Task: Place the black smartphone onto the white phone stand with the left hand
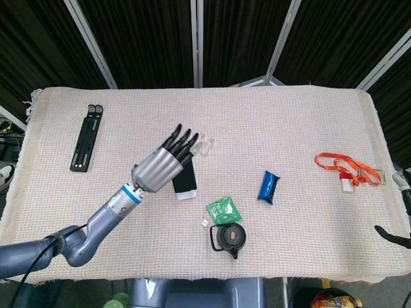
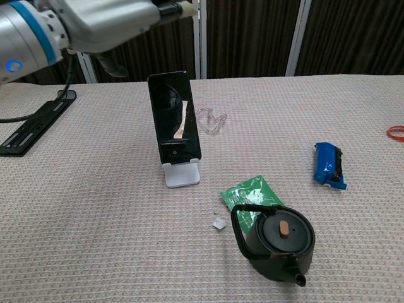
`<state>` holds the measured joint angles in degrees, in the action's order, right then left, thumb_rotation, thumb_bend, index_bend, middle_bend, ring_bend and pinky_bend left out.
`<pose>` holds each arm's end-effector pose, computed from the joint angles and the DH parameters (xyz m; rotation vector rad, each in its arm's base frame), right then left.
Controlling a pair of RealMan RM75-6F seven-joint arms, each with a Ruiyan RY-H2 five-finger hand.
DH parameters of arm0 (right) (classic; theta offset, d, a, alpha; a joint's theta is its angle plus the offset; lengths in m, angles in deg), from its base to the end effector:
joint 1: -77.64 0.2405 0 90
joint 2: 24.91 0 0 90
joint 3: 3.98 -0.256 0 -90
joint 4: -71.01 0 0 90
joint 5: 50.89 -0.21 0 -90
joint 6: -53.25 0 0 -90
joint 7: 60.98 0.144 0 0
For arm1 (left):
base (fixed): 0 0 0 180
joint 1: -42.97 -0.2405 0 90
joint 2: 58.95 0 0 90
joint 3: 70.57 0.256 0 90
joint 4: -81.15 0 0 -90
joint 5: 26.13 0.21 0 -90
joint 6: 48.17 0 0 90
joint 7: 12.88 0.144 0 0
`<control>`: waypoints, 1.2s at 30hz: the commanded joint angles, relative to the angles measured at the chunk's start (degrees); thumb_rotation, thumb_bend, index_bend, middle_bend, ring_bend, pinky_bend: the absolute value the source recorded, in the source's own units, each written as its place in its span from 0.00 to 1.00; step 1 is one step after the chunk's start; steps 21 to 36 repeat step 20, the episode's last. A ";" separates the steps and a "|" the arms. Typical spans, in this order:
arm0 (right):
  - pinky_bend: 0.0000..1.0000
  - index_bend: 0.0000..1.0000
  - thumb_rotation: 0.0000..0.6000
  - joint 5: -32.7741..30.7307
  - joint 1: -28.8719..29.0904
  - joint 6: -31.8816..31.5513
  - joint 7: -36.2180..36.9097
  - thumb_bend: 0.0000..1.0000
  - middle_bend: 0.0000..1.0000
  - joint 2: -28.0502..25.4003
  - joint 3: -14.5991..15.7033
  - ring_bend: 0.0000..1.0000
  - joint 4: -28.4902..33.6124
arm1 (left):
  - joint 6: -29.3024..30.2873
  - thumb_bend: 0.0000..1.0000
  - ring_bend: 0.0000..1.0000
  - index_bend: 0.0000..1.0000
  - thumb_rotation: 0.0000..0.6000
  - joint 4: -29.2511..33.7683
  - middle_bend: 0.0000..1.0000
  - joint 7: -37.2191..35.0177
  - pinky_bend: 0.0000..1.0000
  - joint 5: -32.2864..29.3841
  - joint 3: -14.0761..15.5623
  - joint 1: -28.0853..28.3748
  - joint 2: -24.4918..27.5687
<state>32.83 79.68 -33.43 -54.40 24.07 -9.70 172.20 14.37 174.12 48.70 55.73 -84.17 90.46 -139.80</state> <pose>-0.2993 -0.1746 0.2385 1.2907 -0.8814 0.9217 -0.0604 0.3442 0.0454 -1.8549 0.2483 -0.7779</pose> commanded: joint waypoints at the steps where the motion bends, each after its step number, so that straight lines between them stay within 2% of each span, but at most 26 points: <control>1: 0.00 0.00 1.00 0.25 -0.02 -0.04 -0.06 0.00 0.00 -0.02 0.12 0.00 0.08 | 11.10 0.00 0.00 0.00 1.00 6.14 0.00 -18.34 0.01 -4.76 -0.81 -10.90 6.00; 3: 0.00 0.00 1.00 0.53 0.01 -0.02 -0.17 0.00 0.00 -0.02 0.21 0.00 0.21 | 14.17 0.00 0.00 0.00 1.00 7.15 0.00 -23.84 0.00 -4.38 0.80 -14.60 7.72; 4: 0.00 0.00 1.00 0.77 0.09 0.05 -0.36 0.00 0.00 0.03 0.28 0.00 0.31 | 17.31 0.00 0.00 0.00 1.00 7.74 0.00 -26.87 0.00 -4.19 2.79 -18.35 9.21; 7: 0.00 0.00 1.00 0.98 0.23 0.24 -0.53 0.00 0.00 0.16 0.36 0.00 0.50 | 20.48 0.00 0.00 0.00 1.00 8.66 0.00 -33.32 0.00 -2.01 6.85 -23.53 12.25; 13: 0.00 0.00 1.00 1.80 0.29 -0.05 -0.82 0.00 0.00 0.17 0.50 0.00 1.00 | 20.32 0.00 0.00 0.00 1.00 10.21 0.00 -40.24 0.00 -0.68 12.34 -28.71 17.03; 16: 0.00 0.00 1.00 2.37 0.13 -0.59 -1.18 0.00 0.00 0.15 0.61 0.00 1.26 | 20.64 0.00 0.00 0.00 1.00 10.57 0.00 -41.24 0.00 -0.20 14.06 -30.60 17.85; 36: 0.00 0.00 1.00 2.85 -0.04 -0.98 -1.41 0.00 0.00 0.10 0.78 0.00 1.46 | 21.31 0.00 0.00 0.00 1.00 10.39 0.00 -41.58 0.00 0.77 14.59 -31.77 17.81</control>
